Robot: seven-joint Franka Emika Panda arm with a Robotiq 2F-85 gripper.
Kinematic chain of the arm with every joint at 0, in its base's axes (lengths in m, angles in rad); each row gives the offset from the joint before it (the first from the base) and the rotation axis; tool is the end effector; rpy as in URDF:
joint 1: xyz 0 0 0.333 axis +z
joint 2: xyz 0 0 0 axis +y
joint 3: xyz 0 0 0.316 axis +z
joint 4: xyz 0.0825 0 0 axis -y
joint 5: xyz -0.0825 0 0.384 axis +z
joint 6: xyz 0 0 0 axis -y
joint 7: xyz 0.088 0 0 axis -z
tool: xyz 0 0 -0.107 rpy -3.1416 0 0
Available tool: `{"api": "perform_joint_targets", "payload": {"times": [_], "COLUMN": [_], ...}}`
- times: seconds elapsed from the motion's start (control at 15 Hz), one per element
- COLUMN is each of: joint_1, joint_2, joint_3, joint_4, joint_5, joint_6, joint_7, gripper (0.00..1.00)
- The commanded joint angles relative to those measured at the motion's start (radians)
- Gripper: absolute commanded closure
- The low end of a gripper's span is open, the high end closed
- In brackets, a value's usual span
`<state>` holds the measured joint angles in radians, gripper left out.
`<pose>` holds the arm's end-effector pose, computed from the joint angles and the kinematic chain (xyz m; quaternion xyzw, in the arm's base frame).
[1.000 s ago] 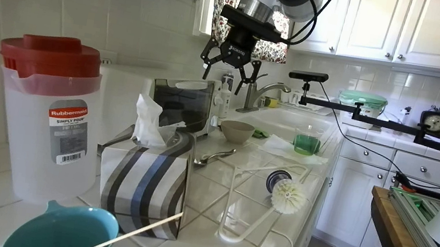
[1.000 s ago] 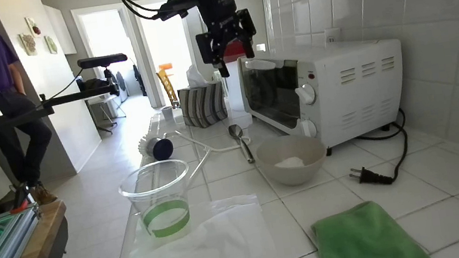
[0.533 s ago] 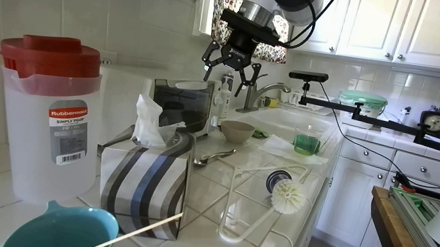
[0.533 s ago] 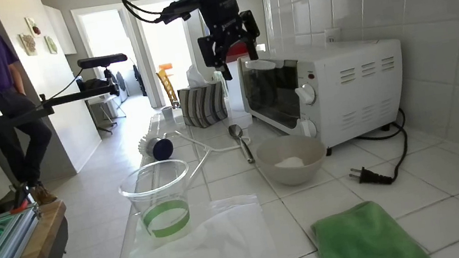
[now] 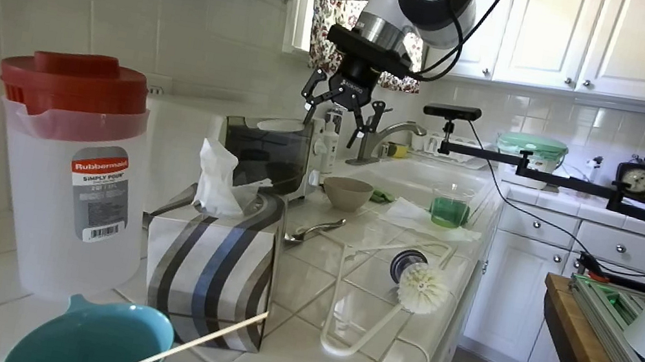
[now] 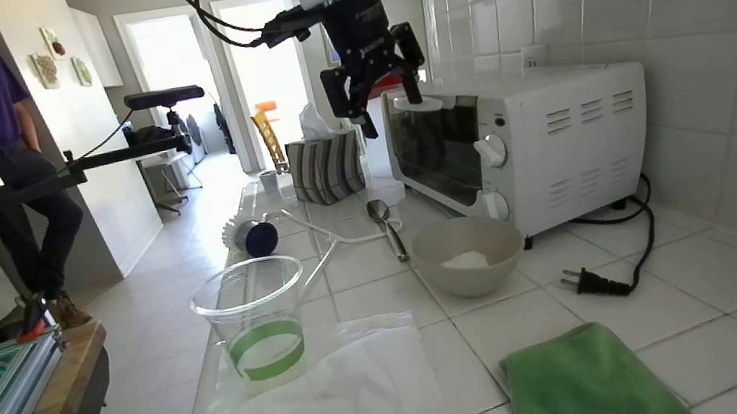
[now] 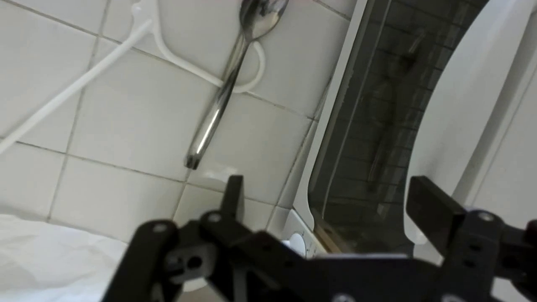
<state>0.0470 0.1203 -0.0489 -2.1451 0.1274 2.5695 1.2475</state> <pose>0.5836 -0.0027 0.3787 -0.7727 0.6152 -0.1000 0.1202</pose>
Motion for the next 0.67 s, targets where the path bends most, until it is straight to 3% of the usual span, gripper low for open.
{"api": "perform_joint_targets", "payload": {"times": [0.0, 0.6], "joint_1": [-0.002, 0.001], "joint_2": [-0.021, -0.054], "joint_3": [-0.004, 0.01], "joint_4": [-0.041, -0.057], "joint_5": [-0.034, -0.027], "joint_6": [0.055, 0.09], "joint_7": [0.049, 0.046], "gripper": [0.0, 0.0]}}
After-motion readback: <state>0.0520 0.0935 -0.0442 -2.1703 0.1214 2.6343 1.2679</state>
